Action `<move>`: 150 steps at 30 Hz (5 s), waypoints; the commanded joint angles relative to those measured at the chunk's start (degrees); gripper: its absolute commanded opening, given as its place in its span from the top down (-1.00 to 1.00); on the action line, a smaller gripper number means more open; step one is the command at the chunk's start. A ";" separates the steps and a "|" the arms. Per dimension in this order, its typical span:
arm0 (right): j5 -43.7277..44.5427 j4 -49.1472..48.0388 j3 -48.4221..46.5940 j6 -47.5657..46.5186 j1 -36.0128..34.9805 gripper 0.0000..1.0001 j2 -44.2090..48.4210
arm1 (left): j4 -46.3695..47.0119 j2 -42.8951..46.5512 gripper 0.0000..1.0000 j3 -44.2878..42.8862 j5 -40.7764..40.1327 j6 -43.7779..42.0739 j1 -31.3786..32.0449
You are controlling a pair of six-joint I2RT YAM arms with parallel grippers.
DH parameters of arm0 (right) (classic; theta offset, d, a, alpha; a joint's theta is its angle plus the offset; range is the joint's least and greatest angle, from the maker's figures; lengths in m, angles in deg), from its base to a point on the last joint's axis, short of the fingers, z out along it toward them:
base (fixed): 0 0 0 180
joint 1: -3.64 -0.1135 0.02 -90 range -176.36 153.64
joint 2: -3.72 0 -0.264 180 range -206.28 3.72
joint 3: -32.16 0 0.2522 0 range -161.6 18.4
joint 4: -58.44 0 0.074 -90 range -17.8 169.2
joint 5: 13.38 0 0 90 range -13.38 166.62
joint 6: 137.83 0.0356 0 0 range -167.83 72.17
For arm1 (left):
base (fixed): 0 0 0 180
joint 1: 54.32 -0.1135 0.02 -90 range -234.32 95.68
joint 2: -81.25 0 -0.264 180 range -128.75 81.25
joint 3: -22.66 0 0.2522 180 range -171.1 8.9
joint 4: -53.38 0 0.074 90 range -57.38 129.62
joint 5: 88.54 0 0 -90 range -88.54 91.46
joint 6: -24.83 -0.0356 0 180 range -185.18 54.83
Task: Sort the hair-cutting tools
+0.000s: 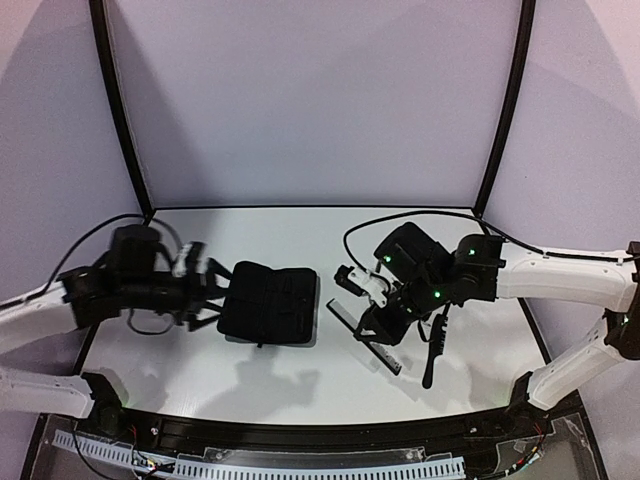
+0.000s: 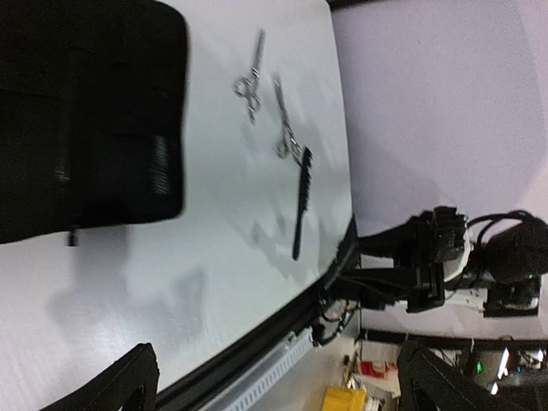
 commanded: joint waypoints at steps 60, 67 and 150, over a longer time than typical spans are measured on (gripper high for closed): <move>-39.12 -41.84 10.16 28.27 7.26 -0.69 12.48 | 21.33 11.52 0.98 1.74 -3.80 -16.09 11.17; -43.28 -50.77 6.86 33.40 7.27 -0.35 5.91 | 22.50 10.33 0.98 2.05 -3.38 -15.77 11.15; -6.35 -5.68 9.53 34.06 7.81 1.00 30.67 | -30.19 -51.04 -0.97 -61.21 -8.50 -47.35 -14.25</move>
